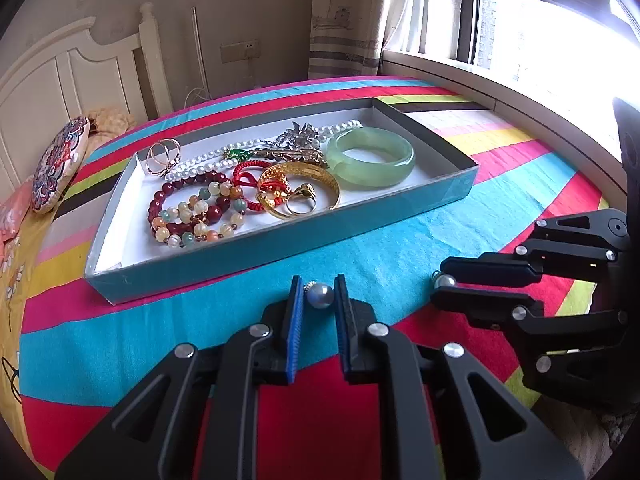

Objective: Organize jewelry
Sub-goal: 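Grasp a pearl earring with the right tool while the left tool grasps the other pearl earring, then carry both pearl earrings into the box and release them inside the jade bangle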

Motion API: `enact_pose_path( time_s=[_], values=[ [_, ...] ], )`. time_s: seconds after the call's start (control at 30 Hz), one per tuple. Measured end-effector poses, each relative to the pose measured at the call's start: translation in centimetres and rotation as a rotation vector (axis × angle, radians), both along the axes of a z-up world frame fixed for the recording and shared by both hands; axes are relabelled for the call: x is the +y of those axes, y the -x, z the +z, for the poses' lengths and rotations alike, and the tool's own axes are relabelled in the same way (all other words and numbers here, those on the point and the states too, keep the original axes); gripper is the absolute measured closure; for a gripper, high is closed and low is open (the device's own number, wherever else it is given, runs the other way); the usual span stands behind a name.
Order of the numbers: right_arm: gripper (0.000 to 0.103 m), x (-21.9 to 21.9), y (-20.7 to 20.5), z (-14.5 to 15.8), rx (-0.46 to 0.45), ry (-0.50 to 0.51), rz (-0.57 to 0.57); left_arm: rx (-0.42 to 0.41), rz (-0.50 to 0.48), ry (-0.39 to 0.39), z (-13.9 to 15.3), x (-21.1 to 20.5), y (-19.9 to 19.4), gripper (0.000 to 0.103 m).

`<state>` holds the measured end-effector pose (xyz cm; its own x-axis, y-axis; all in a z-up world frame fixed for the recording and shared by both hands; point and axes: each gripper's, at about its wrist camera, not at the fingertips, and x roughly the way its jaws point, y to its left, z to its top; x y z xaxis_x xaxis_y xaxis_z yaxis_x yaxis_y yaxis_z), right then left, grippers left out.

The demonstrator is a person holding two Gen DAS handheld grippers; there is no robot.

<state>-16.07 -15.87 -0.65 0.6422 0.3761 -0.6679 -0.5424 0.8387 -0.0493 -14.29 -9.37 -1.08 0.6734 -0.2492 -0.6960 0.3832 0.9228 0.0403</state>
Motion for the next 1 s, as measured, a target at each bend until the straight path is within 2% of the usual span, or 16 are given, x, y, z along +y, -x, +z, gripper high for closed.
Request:
enact_pose_path(
  time_s=[0.23,0.37,0.6,0.83,1.0],
  values=[
    [0.087,-0.6,-0.1,0.3,-0.002,-0.024,-0.021,-0.005,0.002,0.065,0.4,0.8,0.3,0.089],
    [0.087,-1.1,-0.1,0.6,-0.002,-0.035,-0.029,-0.02,-0.001,0.068,1.2,0.7,0.8,0.089],
    [0.087,-2.3,-0.3,2.6,-0.05,-0.072,-0.06,-0.099,-0.02,0.082,4.4,0.0,1.7,0.088],
    [0.087,-3.5,-1.9,4.8,-0.1,-0.086,-0.093,-0.147,-0.05,0.062,7.1,-1.6,0.3,0.088],
    [0.087,-4.1,-3.5,5.6,-0.118,-0.083,-0.11,-0.137,-0.062,0.095,8.4,-2.7,-1.8,0.088]
  ],
)
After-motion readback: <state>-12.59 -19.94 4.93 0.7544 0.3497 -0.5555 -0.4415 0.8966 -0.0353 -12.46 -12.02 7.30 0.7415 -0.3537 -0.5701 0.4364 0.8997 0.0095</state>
